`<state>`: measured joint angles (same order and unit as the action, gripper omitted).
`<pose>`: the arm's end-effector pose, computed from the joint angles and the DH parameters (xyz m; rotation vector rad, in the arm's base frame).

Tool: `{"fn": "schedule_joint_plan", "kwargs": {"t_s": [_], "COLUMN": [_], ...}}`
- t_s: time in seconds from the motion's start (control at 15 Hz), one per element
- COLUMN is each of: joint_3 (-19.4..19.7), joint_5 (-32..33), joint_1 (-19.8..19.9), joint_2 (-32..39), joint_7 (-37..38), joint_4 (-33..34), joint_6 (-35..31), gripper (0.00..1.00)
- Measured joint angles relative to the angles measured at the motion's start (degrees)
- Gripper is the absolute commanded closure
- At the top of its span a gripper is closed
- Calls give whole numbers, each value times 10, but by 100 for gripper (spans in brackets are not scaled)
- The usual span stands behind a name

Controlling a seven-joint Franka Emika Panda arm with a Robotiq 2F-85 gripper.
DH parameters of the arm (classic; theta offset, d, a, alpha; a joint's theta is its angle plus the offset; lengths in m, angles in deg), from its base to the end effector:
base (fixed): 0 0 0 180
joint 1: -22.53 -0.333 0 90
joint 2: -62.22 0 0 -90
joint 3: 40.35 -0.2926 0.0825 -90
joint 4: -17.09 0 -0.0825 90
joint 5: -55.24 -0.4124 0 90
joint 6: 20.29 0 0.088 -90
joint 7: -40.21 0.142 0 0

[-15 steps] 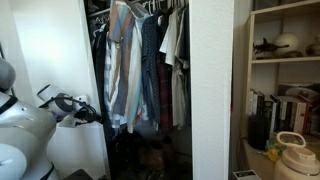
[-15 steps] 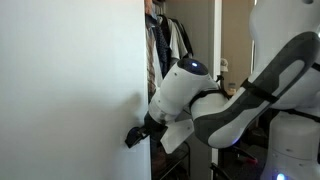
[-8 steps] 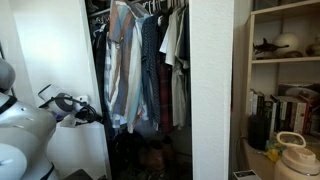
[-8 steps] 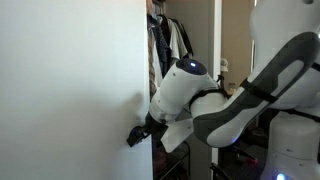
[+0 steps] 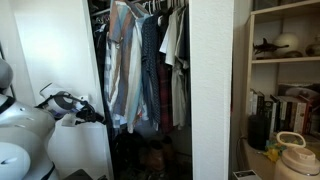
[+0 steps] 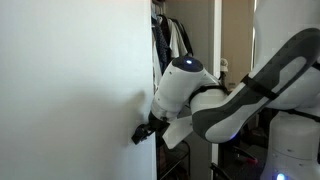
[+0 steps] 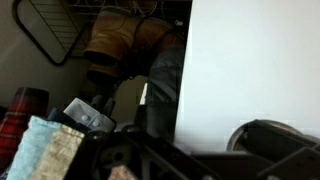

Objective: Slide the closet door to the right

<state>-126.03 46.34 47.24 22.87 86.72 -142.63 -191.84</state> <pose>0.3105 0.3143 0.2149 2.8184 0.2487 1.0232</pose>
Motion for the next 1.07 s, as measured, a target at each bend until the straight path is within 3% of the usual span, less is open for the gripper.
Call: {"fn": "schedule_joint_plan", "kwargs": {"t_s": [0.6, 1.07], "joint_3": [43, 99], "joint_5": [0, 10], "joint_1": [-41, -86], "joint_2": [-37, -77], "joint_7": [0, 1], "joint_4": [-1, -1], "joint_6": [93, 185], "gripper": [0, 0]}}
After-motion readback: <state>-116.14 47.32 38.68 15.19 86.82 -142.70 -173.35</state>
